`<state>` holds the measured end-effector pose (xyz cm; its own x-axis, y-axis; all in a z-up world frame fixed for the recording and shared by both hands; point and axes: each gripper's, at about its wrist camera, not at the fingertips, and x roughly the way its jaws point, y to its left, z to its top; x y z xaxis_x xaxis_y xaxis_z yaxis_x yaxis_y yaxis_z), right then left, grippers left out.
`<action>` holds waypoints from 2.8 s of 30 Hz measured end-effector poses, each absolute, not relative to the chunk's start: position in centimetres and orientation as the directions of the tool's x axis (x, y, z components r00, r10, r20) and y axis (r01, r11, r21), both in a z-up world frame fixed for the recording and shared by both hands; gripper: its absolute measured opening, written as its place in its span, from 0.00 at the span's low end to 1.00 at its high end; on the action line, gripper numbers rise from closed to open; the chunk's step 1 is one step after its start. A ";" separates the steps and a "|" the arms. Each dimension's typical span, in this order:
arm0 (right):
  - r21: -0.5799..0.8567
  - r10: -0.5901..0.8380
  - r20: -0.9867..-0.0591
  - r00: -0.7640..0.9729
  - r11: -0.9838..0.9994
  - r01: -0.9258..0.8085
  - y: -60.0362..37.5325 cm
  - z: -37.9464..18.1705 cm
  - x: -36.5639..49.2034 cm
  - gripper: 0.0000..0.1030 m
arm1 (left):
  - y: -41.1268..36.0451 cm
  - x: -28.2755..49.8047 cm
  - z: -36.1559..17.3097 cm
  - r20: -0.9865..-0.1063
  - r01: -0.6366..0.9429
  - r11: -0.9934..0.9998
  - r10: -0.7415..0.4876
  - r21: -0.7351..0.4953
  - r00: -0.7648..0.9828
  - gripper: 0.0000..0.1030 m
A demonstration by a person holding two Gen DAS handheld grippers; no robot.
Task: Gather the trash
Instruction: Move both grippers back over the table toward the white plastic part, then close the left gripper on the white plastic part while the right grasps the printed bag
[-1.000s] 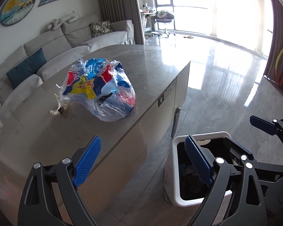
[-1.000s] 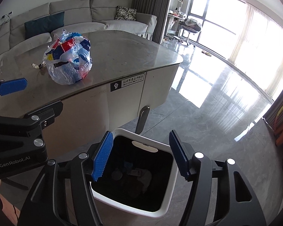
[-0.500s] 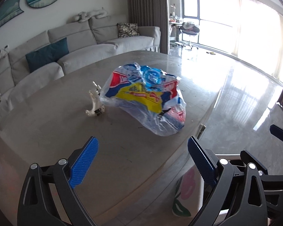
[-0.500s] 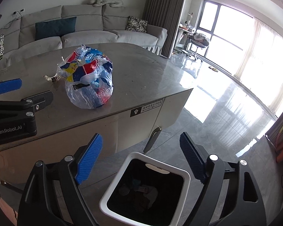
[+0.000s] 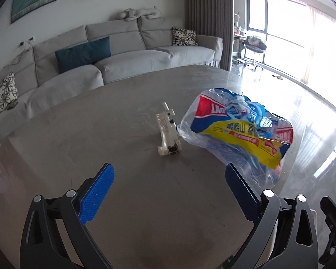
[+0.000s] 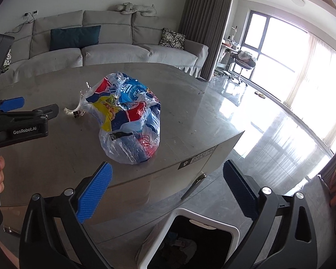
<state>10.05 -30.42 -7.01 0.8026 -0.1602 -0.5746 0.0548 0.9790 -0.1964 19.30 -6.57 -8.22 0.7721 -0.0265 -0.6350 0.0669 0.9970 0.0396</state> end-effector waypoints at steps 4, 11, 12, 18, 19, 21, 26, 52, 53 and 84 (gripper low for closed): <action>-0.197 -0.154 -0.576 0.803 0.979 0.047 -29.7 -7.1 10.7 0.95 | -5.4 21.5 -9.3 -0.656 0.037 0.999 -0.010 0.027 0.755 0.97; -0.210 -0.144 -0.581 0.801 0.977 0.024 -28.3 -7.3 11.6 0.95 | -5.2 24.5 -11.8 -0.697 0.025 0.999 0.014 0.045 0.717 0.97; -0.207 -0.140 -0.584 0.800 0.978 0.020 -28.1 -7.3 11.6 0.95 | -5.3 25.0 -12.2 -0.702 0.028 0.999 0.011 0.045 0.712 0.97; -0.211 -0.128 -0.586 0.800 0.977 0.002 -27.1 -7.5 12.4 0.95 | -5.6 26.8 -13.7 -0.733 0.038 0.999 -0.004 0.030 0.680 0.97; -0.206 -0.121 -0.588 0.800 0.979 -0.004 -27.0 -7.5 12.5 0.95 | -5.8 26.9 -13.9 -0.735 0.043 0.999 -0.006 0.031 0.678 0.97; -0.197 -0.112 -0.589 0.800 0.980 -0.009 -26.8 -7.7 12.8 0.95 | -6.1 27.1 -14.2 -0.735 0.055 0.998 -0.007 0.041 0.678 0.97; -0.187 -0.098 -0.595 0.798 0.982 -0.019 -26.4 -7.9 13.6 0.95 | -6.2 28.1 -15.0 -0.749 0.064 0.997 -0.008 0.046 0.662 0.97; -0.165 -0.085 -0.608 0.789 0.986 -0.020 -26.6 -8.5 14.3 0.95 | -7.3 32.7 -16.4 -0.793 0.056 0.996 0.021 0.069 0.608 0.81; -0.164 -0.084 -0.609 0.789 0.986 -0.021 -26.6 -8.5 14.3 0.95 | -7.5 32.6 -16.2 -0.789 0.059 0.995 0.024 0.075 0.614 0.78; -0.071 0.002 -0.598 0.801 0.996 -0.056 -27.3 -7.4 17.1 0.95 | -7.1 22.2 -9.5 -0.691 0.101 0.983 0.033 0.153 0.722 0.39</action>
<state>17.05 -27.29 -7.35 0.8013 0.0021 -0.5982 -0.0557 0.9959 -0.0712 22.21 -7.07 -9.52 0.7220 0.0330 -0.6911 0.1013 0.9830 0.1528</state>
